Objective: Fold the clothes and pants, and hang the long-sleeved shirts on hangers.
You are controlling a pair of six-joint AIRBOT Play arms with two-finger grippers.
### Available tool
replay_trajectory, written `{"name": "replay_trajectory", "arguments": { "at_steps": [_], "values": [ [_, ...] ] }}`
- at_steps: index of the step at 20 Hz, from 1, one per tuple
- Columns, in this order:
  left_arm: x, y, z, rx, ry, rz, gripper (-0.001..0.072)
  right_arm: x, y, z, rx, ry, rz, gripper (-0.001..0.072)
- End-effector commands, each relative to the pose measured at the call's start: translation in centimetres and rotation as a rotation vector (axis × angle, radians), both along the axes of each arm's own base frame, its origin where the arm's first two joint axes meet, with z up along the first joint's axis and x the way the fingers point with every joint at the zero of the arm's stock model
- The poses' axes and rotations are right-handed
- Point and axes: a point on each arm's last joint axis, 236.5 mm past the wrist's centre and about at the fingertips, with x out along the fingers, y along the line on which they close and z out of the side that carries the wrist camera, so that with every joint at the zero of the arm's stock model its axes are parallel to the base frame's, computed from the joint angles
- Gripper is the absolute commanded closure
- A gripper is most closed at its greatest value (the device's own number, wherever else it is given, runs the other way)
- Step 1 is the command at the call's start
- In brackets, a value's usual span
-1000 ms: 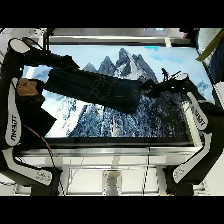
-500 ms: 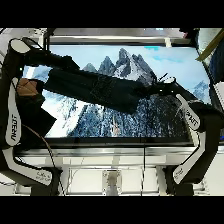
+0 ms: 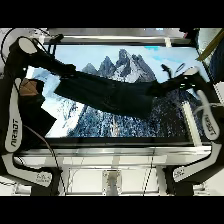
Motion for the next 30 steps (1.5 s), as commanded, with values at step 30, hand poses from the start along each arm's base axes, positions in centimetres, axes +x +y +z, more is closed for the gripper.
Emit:
{"name": "replay_trajectory", "arguments": {
  "at_steps": [30],
  "values": [
    [-2.9, -10.0, 1.0, -0.015, -0.102, -0.195, 0.0682, 4.9, 13.1, 11.1, 0.128, -0.170, -0.376, 0.0677]
  ]
}}
